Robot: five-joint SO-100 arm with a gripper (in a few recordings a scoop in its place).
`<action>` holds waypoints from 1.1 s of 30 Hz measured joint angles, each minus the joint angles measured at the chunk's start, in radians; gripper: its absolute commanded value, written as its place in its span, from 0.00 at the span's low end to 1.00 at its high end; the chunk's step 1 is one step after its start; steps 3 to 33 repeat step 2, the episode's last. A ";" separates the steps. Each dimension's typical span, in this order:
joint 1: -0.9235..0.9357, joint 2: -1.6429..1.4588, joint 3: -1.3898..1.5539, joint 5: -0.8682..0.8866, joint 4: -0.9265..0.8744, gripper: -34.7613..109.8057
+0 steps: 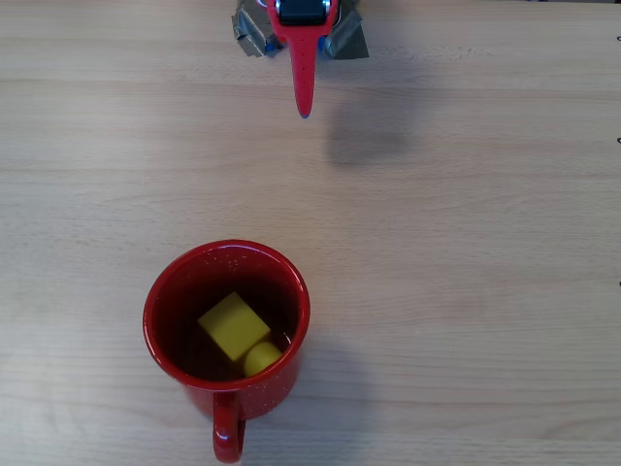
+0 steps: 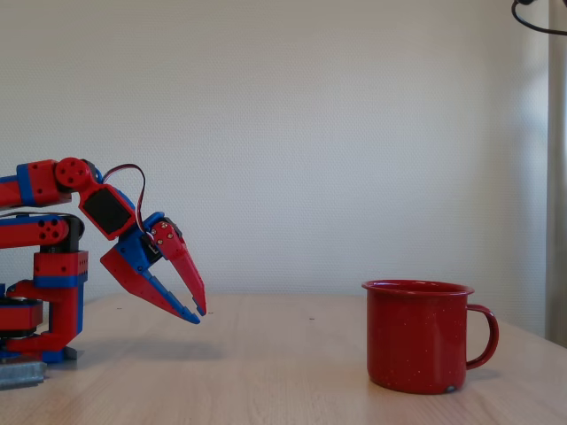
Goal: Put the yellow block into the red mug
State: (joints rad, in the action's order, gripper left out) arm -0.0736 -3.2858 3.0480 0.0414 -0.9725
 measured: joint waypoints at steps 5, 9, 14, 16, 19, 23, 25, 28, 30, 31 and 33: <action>0.000 0.000 0.000 0.000 0.000 0.24; 0.000 0.000 0.000 0.000 0.000 0.24; 0.000 0.000 0.000 0.000 0.000 0.24; 0.000 0.000 0.000 0.000 0.000 0.24; 0.000 0.000 0.000 0.000 0.000 0.24; 0.000 0.000 0.000 0.000 0.000 0.24; 0.000 0.000 0.000 0.000 0.000 0.24; 0.000 0.000 0.000 0.000 0.000 0.24; 0.000 0.000 0.000 0.000 0.000 0.24; 0.000 0.000 0.000 0.000 0.000 0.24; 0.000 0.000 0.000 0.000 0.000 0.24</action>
